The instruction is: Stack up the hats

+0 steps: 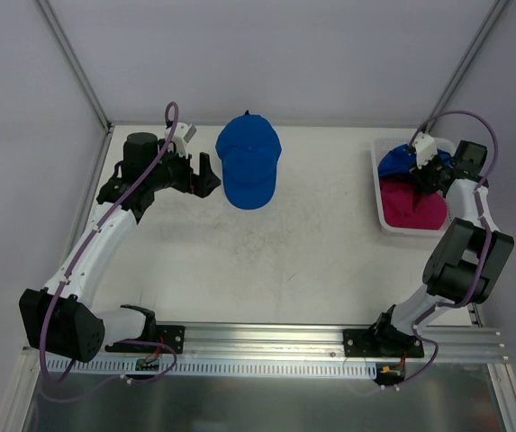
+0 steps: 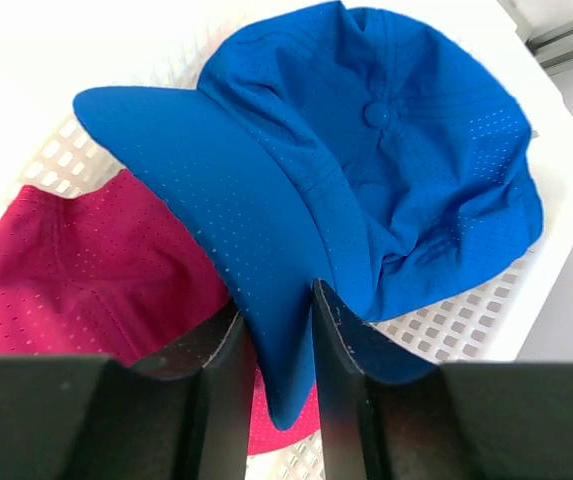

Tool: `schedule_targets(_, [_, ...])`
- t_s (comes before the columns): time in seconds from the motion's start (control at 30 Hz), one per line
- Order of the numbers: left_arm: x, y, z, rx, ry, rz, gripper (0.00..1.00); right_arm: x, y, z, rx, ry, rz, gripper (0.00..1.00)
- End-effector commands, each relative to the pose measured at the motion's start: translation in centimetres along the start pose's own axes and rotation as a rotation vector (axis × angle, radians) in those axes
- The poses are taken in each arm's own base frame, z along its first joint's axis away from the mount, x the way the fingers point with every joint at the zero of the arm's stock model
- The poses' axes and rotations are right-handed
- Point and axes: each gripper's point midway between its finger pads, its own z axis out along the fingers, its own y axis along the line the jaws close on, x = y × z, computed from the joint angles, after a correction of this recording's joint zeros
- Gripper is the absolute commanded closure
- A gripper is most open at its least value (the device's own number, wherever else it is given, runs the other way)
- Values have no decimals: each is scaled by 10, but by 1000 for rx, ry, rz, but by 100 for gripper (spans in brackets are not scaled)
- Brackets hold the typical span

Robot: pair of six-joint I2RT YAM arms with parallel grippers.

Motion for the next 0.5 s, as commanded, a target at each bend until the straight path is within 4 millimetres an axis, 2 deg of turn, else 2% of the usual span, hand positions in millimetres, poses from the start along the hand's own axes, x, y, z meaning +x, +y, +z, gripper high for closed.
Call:
schedule_targets(0.0, [-16, -2, -6, 12, -40, 17, 1, -14, -15, -1, 38, -22, -20, 69])
schedule_targets(0.03, [-16, -1, -6, 10, -41, 18, 1, -12, -15, 0, 41, -14, -21, 69])
schedule_targets(0.13, [-20, -2, -8, 9, -48, 22, 1, -18, -17, -6, 54, -26, -25, 90])
schedule_targets(0.17, [-21, -3, -9, 9, -50, 23, 1, -29, -21, -15, 73, -49, -33, 98])
schedule_targets(0.27, [-22, -4, -13, 7, -61, 27, 1, -64, -32, -41, 119, -134, -29, 100])
schedule_targets(0.33, [-22, -4, -16, 5, -66, 29, 1, -108, -44, -75, 173, -237, -29, 100])
schedule_targets(0.4, [-21, -5, -18, 5, -65, 28, 1, -140, -50, -98, 208, -311, -37, 100])
schedule_targets(0.47, [-22, -4, -20, 2, -71, 18, 1, -183, -54, -128, 262, -407, -69, 100])
